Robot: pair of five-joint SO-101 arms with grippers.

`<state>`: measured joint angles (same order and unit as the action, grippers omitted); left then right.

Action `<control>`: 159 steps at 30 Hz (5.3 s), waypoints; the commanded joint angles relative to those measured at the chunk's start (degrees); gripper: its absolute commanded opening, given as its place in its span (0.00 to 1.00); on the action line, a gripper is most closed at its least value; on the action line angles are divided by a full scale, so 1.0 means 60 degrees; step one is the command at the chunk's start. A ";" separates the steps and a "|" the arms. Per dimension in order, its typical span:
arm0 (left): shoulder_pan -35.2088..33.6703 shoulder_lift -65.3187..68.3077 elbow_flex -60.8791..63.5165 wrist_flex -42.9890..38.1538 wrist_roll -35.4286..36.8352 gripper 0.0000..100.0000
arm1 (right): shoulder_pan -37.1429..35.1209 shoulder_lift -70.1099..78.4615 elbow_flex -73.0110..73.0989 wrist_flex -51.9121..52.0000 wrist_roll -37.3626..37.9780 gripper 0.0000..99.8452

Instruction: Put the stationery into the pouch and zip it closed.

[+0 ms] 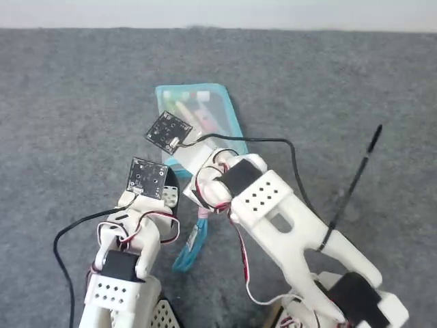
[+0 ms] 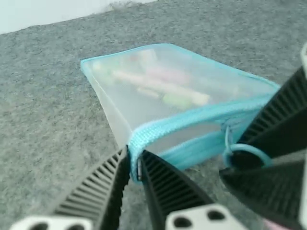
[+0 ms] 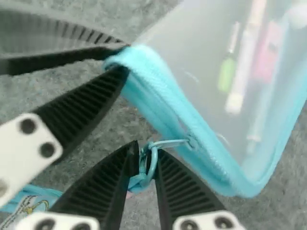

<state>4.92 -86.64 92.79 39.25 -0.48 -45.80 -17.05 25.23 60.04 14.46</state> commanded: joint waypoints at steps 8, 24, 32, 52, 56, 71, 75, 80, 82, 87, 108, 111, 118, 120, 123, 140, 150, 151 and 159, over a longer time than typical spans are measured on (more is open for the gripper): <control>-0.0205 -0.0117 -0.0608 0.0000 -0.0073 0.01 | 0.0593 -0.2132 0.2022 0.0344 0.0689 0.30; -0.0147 -0.0117 -0.1355 0.1040 -0.0132 0.01 | 0.1707 -0.3685 0.4659 -0.2352 0.3033 0.33; -0.0161 -0.0117 -0.1370 0.1070 -0.0469 0.01 | 0.1810 -0.2147 0.4513 -0.4022 0.3165 0.32; -0.0103 -0.0132 -0.1546 0.1451 -0.0513 0.01 | 0.2791 -0.0769 0.3766 -0.4505 0.1275 0.01; -0.0103 -0.0132 -0.1560 0.1436 -0.0513 0.01 | 0.2762 -0.1121 0.3355 -0.3040 0.1201 0.01; -0.0190 -0.0542 -0.2044 0.1949 -0.0484 0.10 | 0.2850 -0.2396 0.3106 -0.1414 -0.0645 0.01; -0.0190 -0.2022 -0.1766 0.2418 -0.0542 0.10 | 0.2835 -0.2396 0.3004 -0.1414 -0.0645 0.01; -0.0190 -0.3004 -0.1385 0.2637 -0.0747 0.11 | 0.2762 -0.2498 0.2989 -0.1678 -0.0601 0.01; -0.0190 -0.2784 -0.1399 0.2608 -0.0762 0.11 | 0.2762 -0.2498 0.3033 -0.1927 -0.0557 0.01; -0.0205 -0.2784 -0.1341 0.2623 -0.0747 0.10 | 0.2337 -0.2498 0.3619 -0.2337 0.1421 0.01; -0.0205 -0.2769 -0.1121 0.2667 -0.0762 0.10 | 0.1722 -0.2381 0.6139 -0.4579 0.4103 0.27; -0.0205 -0.2769 -0.1121 0.2667 -0.0762 0.10 | 0.1707 -0.2147 0.6154 -0.4916 0.4176 0.26; -0.0205 -0.2769 -0.1004 0.2623 -0.0791 0.10 | 0.1692 -0.0271 0.5963 -0.5560 0.5597 0.22; -0.0205 -0.2769 -0.1004 0.2623 -0.0791 0.10 | 0.1692 0.0066 0.5846 -0.5604 0.5714 0.22; -0.0205 -0.2769 -0.1004 0.2623 -0.0791 0.10 | 0.1736 0.0462 0.5451 -0.5634 0.5597 0.22; -0.0190 -0.2769 -0.0974 0.2637 -0.0791 0.10 | 0.1766 0.1546 0.4234 -0.7231 0.3516 0.01; -0.0190 -0.2769 -0.0974 0.2623 -0.0791 0.10 | 0.2484 0.1048 0.3927 -0.6557 0.2344 0.01; -0.0190 -0.2769 -0.0974 0.2623 -0.0791 0.10 | 0.2615 0.0842 0.3810 -0.6249 0.2212 0.01; -0.0161 -0.2769 -0.0857 0.2564 -0.0777 0.10 | 0.2645 -0.1165 0.3678 -0.3875 0.0498 0.01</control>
<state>4.13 -103.08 87.52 54.99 -4.70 -29.01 -18.20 50.20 31.74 22.02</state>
